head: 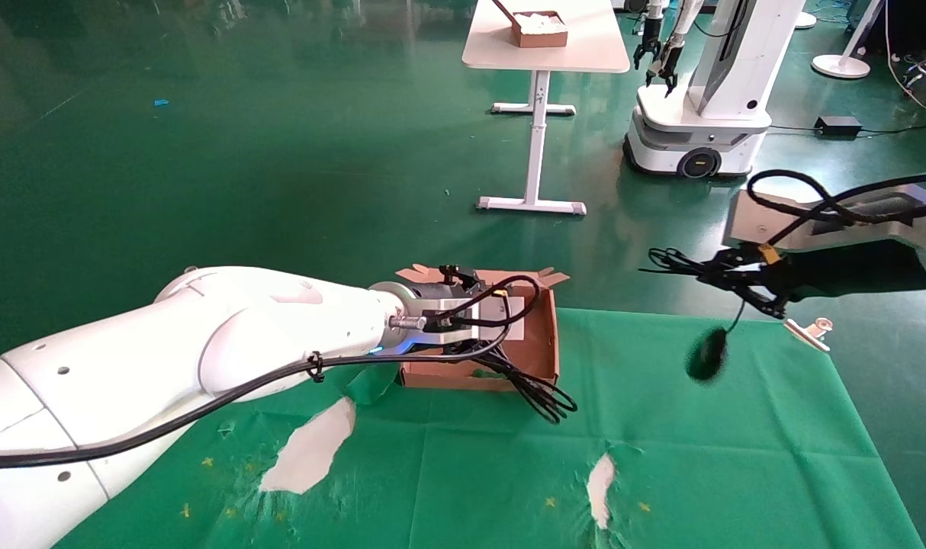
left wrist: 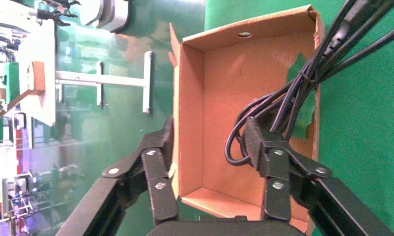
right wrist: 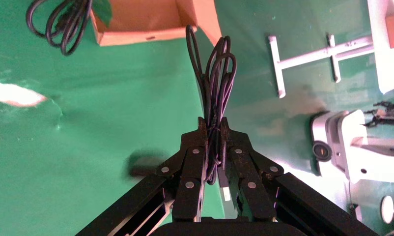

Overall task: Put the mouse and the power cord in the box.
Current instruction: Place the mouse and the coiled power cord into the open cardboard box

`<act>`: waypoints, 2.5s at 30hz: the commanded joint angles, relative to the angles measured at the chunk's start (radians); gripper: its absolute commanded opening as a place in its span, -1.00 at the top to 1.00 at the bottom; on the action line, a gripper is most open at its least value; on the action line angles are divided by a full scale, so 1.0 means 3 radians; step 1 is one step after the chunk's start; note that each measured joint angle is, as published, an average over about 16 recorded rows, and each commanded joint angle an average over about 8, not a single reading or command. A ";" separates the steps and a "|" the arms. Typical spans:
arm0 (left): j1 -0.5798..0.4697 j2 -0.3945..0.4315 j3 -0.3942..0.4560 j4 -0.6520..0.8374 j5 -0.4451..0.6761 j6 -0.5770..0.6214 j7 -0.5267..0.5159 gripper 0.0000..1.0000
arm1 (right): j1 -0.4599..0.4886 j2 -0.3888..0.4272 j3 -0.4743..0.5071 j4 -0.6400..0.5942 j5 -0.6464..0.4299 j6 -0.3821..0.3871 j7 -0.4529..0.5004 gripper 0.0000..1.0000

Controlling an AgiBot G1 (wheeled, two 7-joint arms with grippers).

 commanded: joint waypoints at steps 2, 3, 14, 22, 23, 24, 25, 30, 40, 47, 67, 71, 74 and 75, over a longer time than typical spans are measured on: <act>-0.0019 0.0000 0.0065 0.0005 -0.0045 -0.0029 -0.0015 -1.00 | -0.0005 -0.0017 -0.0003 0.0058 0.0013 -0.0021 0.0016 1.00; -0.0025 0.0000 0.0082 0.0006 -0.0057 -0.0037 -0.0018 -1.00 | -0.0009 -0.0021 -0.0002 0.0080 0.0022 -0.0026 0.0020 1.00; -0.0137 -0.0030 0.0205 0.0265 -0.0117 -0.0085 -0.0144 -1.00 | 0.0024 -0.0287 0.0004 0.0115 0.0073 0.0143 -0.0113 1.00; -0.0370 -0.0198 0.0334 0.0709 0.0124 0.0238 -0.0428 -1.00 | 0.0135 -0.0801 -0.0008 -0.0422 0.0060 0.0601 -0.0553 1.00; -0.0389 -0.0224 0.0354 0.0702 0.0159 0.0289 -0.0463 -1.00 | 0.0152 -0.0875 -0.0007 -0.0514 0.0070 0.0654 -0.0621 1.00; -0.0404 -0.0250 0.0371 0.0683 0.0191 0.0333 -0.0498 -1.00 | 0.0170 -0.0946 -0.0005 -0.0603 0.0083 0.0700 -0.0688 1.00; -0.0416 -0.0273 0.0387 0.0652 0.0221 0.0373 -0.0535 -1.00 | 0.0191 -0.1020 -0.0002 -0.0695 0.0099 0.0744 -0.0758 1.00; -0.0438 -0.0357 0.0433 0.0451 0.0353 0.0452 -0.0737 -1.00 | 0.0290 -0.1377 0.0014 -0.1142 0.0187 0.0930 -0.1094 1.00; -0.0443 -0.0467 0.0488 0.0135 0.0594 0.0506 -0.1088 -1.00 | 0.0173 -0.1731 -0.0248 -0.1584 0.0409 0.1327 -0.1521 1.00; -0.0445 -0.0513 0.0508 0.0020 0.0692 0.0535 -0.1219 -1.00 | 0.0001 -0.1758 -0.0615 -0.1585 0.0475 0.1628 -0.1390 -0.39; -0.0444 -0.0509 0.0507 0.0021 0.0691 0.0536 -0.1216 -1.00 | 0.0002 -0.1747 -0.0610 -0.1572 0.0467 0.1623 -0.1389 -1.00; -0.0443 -0.0508 0.0506 0.0024 0.0688 0.0534 -0.1214 -1.00 | 0.0007 -0.1745 -0.0600 -0.1570 0.0463 0.1613 -0.1392 -1.00; -0.0443 -0.0507 0.0505 0.0025 0.0686 0.0532 -0.1212 -1.00 | 0.0010 -0.1743 -0.0596 -0.1568 0.0461 0.1607 -0.1391 -1.00; -0.0443 -0.0507 0.0505 0.0025 0.0686 0.0532 -0.1212 -1.00 | 0.0009 -0.1742 -0.0593 -0.1567 0.0462 0.1605 -0.1391 -1.00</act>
